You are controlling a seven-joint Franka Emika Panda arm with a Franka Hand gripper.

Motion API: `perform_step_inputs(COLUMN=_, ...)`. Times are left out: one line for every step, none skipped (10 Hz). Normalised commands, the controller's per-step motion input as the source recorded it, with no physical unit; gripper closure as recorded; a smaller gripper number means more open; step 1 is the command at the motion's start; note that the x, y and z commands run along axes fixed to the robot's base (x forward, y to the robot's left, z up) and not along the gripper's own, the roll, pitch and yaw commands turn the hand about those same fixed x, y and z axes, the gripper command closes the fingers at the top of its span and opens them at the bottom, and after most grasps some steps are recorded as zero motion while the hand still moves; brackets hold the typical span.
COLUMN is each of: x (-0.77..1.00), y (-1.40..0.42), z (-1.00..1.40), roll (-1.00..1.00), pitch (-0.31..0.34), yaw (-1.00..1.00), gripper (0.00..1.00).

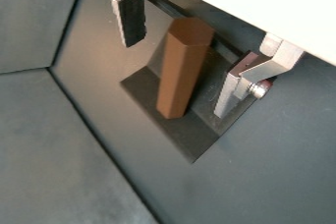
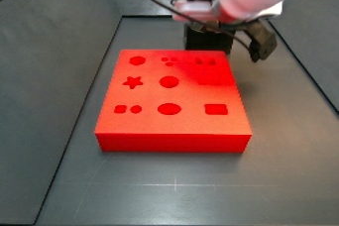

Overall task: Pick up the hexagon object. Move up. Place the hexagon object on the fixture. Regrasp the hexagon object. Move to above the board. Insert the hexagon object.
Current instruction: Regrasp the hexagon object, then move to above the board.

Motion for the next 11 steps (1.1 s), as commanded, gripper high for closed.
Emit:
perform_step_inputs(x=0.08, y=0.01, z=-0.4, roll=0.07, pitch=-0.032, yaw=-0.03, gripper=0.0)
perform_step_inputs(x=0.07, y=0.01, z=-0.26, roll=0.07, pitch=-0.02, yaw=-0.03, gripper=0.0)
perform_step_inputs(x=0.01, y=0.0, z=-0.17, roll=0.06, pitch=0.001, yaw=-0.03, gripper=0.0)
perform_step_inputs(x=0.01, y=0.0, z=-0.17, roll=0.06, pitch=-0.001, yaw=-0.02, gripper=0.0)
perform_step_inputs(x=0.01, y=0.0, z=-0.17, roll=0.06, pitch=-0.001, yaw=-0.02, gripper=0.0)
perform_step_inputs(x=0.01, y=0.0, z=-0.17, roll=0.06, pitch=0.0, yaw=-0.01, gripper=0.0)
perform_step_inputs(x=0.0, y=0.0, z=0.0, roll=0.0, pitch=0.0, yaw=0.0, gripper=1.0)
perform_step_inputs(x=-0.05, y=-0.01, z=1.0, roll=-0.08, pitch=-0.076, yaw=-0.02, gripper=1.0)
perform_step_inputs(x=-0.06, y=-0.01, z=1.0, roll=-0.09, pitch=-0.069, yaw=-0.03, gripper=1.0)
perform_step_inputs(x=-0.06, y=-0.01, z=1.0, roll=-0.09, pitch=-0.062, yaw=-0.05, gripper=1.0)
perform_step_inputs(x=-0.07, y=-0.01, z=1.0, roll=-0.09, pitch=-0.042, yaw=-0.06, gripper=1.0)
